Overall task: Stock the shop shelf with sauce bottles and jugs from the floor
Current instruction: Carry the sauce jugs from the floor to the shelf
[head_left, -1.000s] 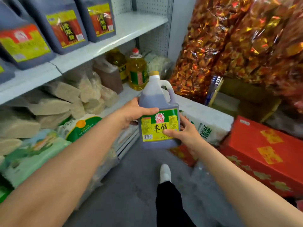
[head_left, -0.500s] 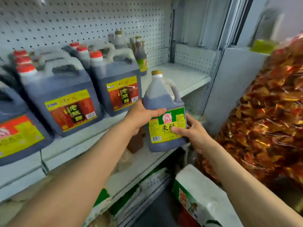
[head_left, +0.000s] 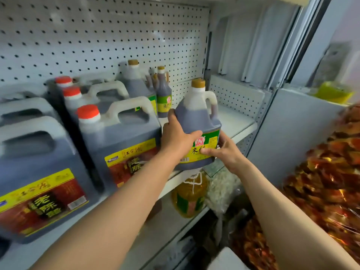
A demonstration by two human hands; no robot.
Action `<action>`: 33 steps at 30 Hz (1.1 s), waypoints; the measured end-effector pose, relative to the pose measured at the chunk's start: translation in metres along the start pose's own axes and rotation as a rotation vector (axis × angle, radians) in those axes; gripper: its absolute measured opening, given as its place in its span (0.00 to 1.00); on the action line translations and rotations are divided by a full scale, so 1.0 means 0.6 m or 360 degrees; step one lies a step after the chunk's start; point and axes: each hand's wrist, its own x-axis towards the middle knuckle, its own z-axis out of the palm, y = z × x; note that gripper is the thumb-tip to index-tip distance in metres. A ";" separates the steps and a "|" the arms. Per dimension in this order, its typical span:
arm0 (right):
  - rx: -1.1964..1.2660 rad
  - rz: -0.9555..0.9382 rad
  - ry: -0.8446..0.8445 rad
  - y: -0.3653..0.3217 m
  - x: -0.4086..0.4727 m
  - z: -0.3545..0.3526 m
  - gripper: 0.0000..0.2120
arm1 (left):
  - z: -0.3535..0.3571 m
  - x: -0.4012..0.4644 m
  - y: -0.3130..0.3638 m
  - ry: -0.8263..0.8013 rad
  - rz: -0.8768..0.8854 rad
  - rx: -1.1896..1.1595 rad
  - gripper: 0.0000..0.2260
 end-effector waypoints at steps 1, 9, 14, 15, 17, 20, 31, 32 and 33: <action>-0.0032 -0.0008 -0.0032 0.004 0.016 -0.004 0.32 | 0.009 0.008 -0.003 0.0038 0.0009 -0.0003 0.43; -0.0141 -0.0054 -0.0349 0.044 0.158 0.000 0.31 | 0.040 0.089 -0.003 0.0440 -0.0277 -0.0159 0.44; -0.0181 -0.0027 -0.0538 0.054 0.242 0.029 0.31 | 0.034 0.150 -0.009 0.0656 -0.0456 -0.0185 0.44; -0.0181 -0.0013 -0.0582 0.056 0.258 0.034 0.30 | 0.033 0.159 -0.010 0.0698 -0.0484 -0.0197 0.45; -0.0188 -0.0003 -0.0669 0.058 0.285 0.045 0.31 | 0.031 0.172 -0.009 0.0761 -0.0543 -0.0195 0.46; -0.0212 -0.0006 -0.0741 0.060 0.313 0.060 0.31 | 0.028 0.183 -0.009 0.0865 -0.0586 -0.0183 0.45; -0.0303 -0.0017 -0.0773 0.068 0.350 0.092 0.30 | 0.033 0.198 -0.023 0.1032 -0.0601 -0.0119 0.42; -0.0359 -0.0003 -0.0759 0.061 0.345 0.093 0.34 | 0.033 0.196 -0.020 0.1028 -0.0604 -0.0138 0.42; -0.0410 0.0004 -0.0736 0.055 0.341 0.093 0.38 | 0.032 0.194 -0.016 0.1023 -0.0612 -0.0158 0.42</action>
